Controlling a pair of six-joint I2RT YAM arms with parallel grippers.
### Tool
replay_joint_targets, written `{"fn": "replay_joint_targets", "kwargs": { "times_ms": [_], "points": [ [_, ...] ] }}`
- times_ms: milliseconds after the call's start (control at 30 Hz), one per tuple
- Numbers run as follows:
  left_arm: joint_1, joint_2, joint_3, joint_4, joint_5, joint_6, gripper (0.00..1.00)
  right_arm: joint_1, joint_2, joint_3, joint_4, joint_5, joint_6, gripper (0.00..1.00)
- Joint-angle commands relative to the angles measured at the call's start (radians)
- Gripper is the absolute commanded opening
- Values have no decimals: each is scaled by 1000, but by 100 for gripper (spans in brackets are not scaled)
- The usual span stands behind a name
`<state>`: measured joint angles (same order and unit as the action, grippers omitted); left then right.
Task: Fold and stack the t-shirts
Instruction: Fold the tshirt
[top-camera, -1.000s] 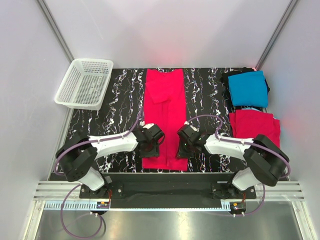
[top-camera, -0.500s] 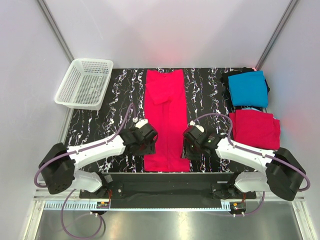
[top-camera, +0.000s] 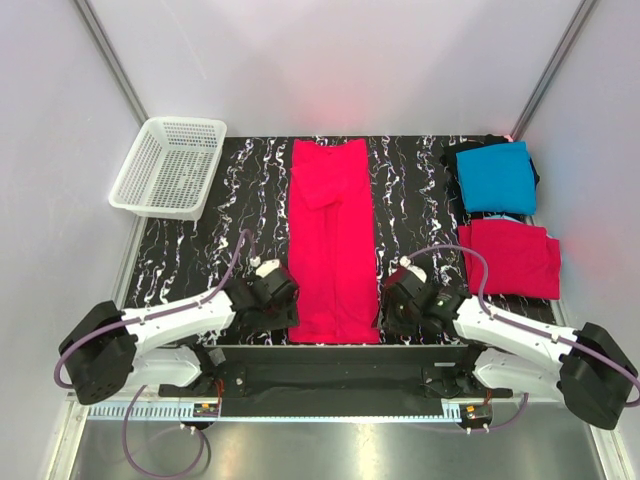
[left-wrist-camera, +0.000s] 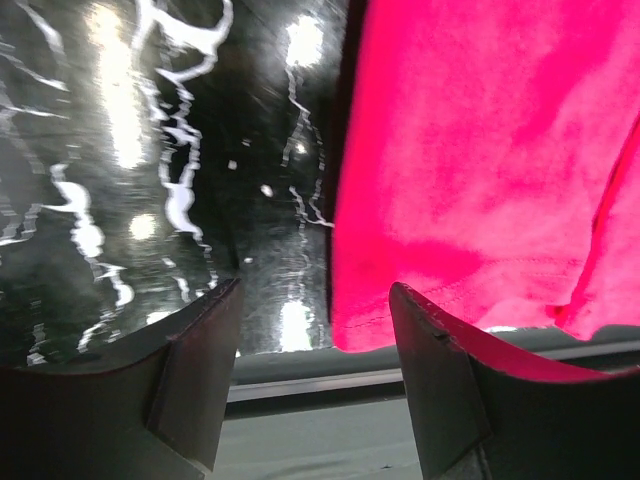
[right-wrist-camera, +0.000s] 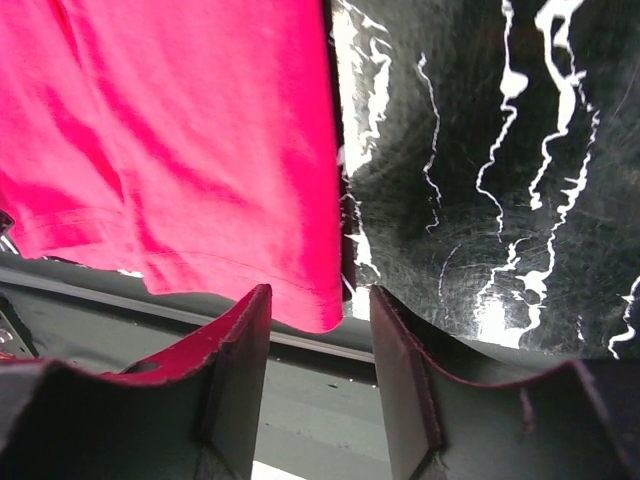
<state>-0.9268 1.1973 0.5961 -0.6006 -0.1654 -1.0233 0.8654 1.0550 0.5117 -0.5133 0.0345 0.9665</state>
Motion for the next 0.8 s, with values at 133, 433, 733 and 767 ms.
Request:
{"fn": "replay_joint_targets", "kwargs": {
  "times_ms": [133,433,733,767],
  "points": [
    [-1,-53,-56,154,102,-38,67,7,-47,-93,142,-87,66,55],
    [11,-91,-128,216,158,-81,68,7,-58,-154,239,-125,75,54],
    [14,-73,-140,194,144,-90,67,7,-10,-159,276,-142,83,36],
    [14,-73,-140,187,141,-92,66,7,-15,-160,274,-142,84,33]
  ]
}}
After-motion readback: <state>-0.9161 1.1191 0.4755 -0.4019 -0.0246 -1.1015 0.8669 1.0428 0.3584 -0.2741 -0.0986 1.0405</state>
